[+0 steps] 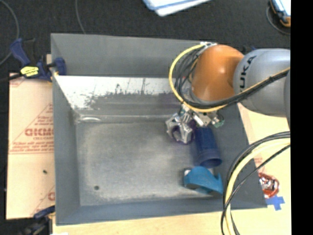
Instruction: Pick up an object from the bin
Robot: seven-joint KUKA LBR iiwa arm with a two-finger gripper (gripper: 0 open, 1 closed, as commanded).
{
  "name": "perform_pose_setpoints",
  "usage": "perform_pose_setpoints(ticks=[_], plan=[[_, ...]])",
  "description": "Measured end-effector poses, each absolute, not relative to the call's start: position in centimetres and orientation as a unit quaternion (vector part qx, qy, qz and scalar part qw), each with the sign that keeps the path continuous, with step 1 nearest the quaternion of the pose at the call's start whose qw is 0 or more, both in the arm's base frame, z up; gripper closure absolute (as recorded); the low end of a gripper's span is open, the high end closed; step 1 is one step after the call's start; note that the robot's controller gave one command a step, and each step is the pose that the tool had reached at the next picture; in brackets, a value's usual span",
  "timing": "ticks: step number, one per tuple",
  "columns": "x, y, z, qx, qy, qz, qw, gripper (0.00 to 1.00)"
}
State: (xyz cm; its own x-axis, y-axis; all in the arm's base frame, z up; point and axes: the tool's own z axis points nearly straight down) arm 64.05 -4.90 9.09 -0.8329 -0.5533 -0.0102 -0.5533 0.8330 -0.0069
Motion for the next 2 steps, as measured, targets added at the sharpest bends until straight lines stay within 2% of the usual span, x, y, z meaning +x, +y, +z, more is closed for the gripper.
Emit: perform_pose_setpoints(ticks=[2], plan=[[64.2, -5.0, 12.4, -0.288, 0.958, -0.003, 0.009, 1.0]])
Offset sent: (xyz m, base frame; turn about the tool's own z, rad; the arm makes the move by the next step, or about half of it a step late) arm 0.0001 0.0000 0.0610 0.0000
